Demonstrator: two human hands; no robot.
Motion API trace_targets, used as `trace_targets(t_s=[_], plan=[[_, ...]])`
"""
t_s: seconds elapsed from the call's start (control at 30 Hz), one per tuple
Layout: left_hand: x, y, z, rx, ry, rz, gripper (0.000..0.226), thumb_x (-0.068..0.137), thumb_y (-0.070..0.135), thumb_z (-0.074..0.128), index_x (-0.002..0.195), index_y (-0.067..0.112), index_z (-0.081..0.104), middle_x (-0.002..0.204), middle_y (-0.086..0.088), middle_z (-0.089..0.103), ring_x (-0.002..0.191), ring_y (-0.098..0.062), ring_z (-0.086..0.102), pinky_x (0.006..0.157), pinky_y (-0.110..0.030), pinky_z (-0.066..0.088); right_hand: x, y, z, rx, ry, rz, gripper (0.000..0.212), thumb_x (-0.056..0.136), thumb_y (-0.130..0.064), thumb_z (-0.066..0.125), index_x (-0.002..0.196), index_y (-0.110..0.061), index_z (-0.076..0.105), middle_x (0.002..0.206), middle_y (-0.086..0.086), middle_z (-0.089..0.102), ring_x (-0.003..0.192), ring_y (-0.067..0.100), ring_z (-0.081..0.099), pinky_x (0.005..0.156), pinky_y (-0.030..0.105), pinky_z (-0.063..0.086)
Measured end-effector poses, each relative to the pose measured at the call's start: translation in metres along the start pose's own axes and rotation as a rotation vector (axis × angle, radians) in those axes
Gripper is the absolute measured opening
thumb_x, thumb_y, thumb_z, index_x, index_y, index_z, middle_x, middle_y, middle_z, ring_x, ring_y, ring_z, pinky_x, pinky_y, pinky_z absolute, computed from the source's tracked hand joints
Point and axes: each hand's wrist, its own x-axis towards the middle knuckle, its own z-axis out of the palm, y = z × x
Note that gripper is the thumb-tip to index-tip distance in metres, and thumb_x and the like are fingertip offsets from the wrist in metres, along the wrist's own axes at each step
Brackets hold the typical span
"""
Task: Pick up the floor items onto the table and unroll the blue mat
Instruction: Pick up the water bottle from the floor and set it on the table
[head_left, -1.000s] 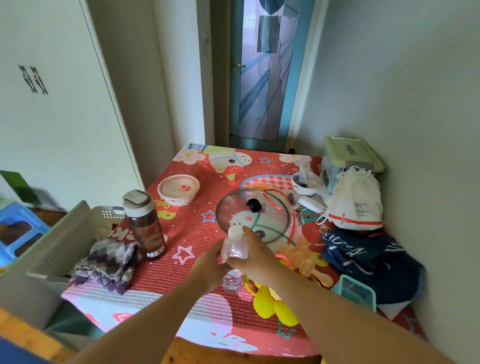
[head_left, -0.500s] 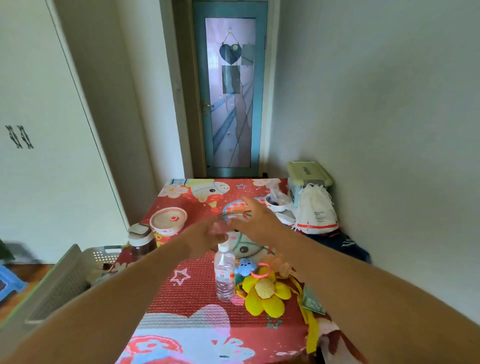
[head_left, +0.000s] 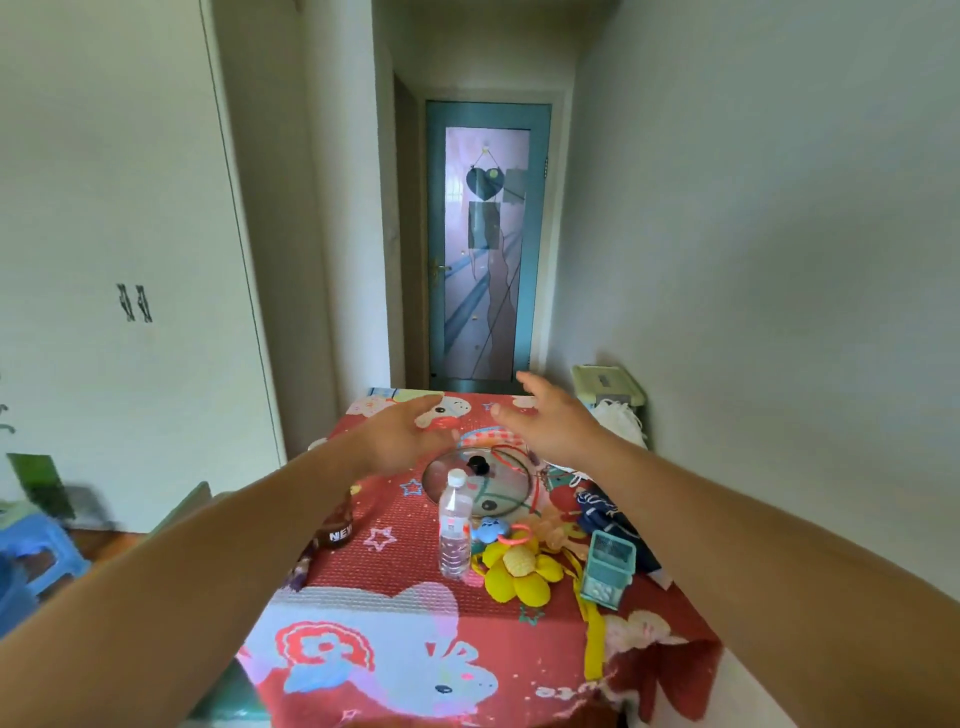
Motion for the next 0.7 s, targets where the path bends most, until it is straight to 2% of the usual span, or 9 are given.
trace_targets(t_s=[0.07,0.17,0.2,0.33,0.43,0.53,0.63,0.7], plan=[[-0.028,0.007,0.003,-0.024,-0.012,-0.001,0.068,0.081,0.053,0.059,0.141,0.031,0.036,0.141,0.002,0.047,0.123,-0.017,0.048,0.104,-0.030,0.036,-0.022,-0.004,-0.002,0.001,-0.006,-0.010,0.073,0.087,-0.054,0.054,0.148,-0.027,0.025,0.154,0.002,0.030,0.137,0.024,0.035,0.110,0.040,0.032],[-0.068,0.017,0.010,0.011,-0.016,0.037,0.042,0.087,0.039,0.056,0.126,0.024,0.055,0.126,0.004,0.059,0.112,-0.008,0.052,0.110,-0.038,0.034,-0.054,-0.012,-0.003,-0.006,-0.030,-0.019,0.073,0.087,-0.055,0.053,0.148,-0.026,0.025,0.154,0.004,0.030,0.137,0.026,0.034,0.110,0.044,0.033],[-0.079,0.019,0.011,0.021,-0.019,0.051,0.039,0.088,0.035,0.055,0.126,0.023,0.055,0.125,0.002,0.060,0.112,-0.010,0.053,0.109,-0.042,0.035,-0.063,-0.015,-0.003,-0.014,-0.039,-0.028,0.072,0.088,-0.055,0.053,0.147,-0.027,0.025,0.154,0.004,0.030,0.138,0.026,0.034,0.110,0.044,0.033],[-0.117,0.026,0.010,0.020,0.004,0.007,0.062,0.085,0.046,0.058,0.141,0.030,0.035,0.145,-0.001,0.041,0.127,-0.026,0.045,0.107,-0.046,0.038,-0.090,-0.027,-0.002,-0.003,-0.037,-0.056,0.071,0.088,-0.056,0.053,0.147,-0.028,0.025,0.154,0.003,0.031,0.137,0.026,0.034,0.106,0.040,0.033],[-0.139,0.022,0.004,0.007,0.002,0.011,0.061,0.084,0.049,0.057,0.139,0.034,0.035,0.144,0.000,0.044,0.122,-0.024,0.049,0.103,-0.040,0.041,-0.104,-0.037,0.005,-0.007,-0.035,-0.058,0.074,0.085,-0.059,0.053,0.147,-0.029,0.026,0.154,0.003,0.030,0.137,0.026,0.035,0.105,0.039,0.033],[-0.158,0.009,-0.001,0.027,0.013,-0.011,0.062,0.085,0.048,0.057,0.141,0.034,0.033,0.147,0.001,0.040,0.125,-0.021,0.046,0.106,-0.035,0.037,-0.112,-0.045,0.019,0.003,-0.020,-0.052,0.073,0.083,-0.059,0.055,0.145,-0.027,0.031,0.152,0.003,0.035,0.134,0.025,0.038,0.100,0.034,0.034],[-0.186,-0.013,-0.011,-0.012,-0.012,-0.062,0.052,0.086,0.046,0.058,0.134,0.035,0.041,0.131,0.011,0.049,0.108,-0.006,0.053,0.084,-0.013,0.042,-0.126,-0.063,0.047,0.027,-0.019,-0.087,0.067,0.082,-0.059,0.056,0.139,-0.028,0.040,0.144,0.002,0.045,0.126,0.023,0.046,0.089,0.028,0.035],[-0.209,-0.034,-0.019,-0.032,-0.037,-0.060,0.028,0.086,0.040,0.060,0.112,0.046,0.050,0.104,0.026,0.054,0.081,0.014,0.059,0.060,0.002,0.042,-0.136,-0.079,0.071,0.035,-0.038,-0.093,0.069,0.082,-0.061,0.055,0.141,-0.030,0.036,0.145,0.002,0.044,0.128,0.023,0.045,0.090,0.029,0.035]])
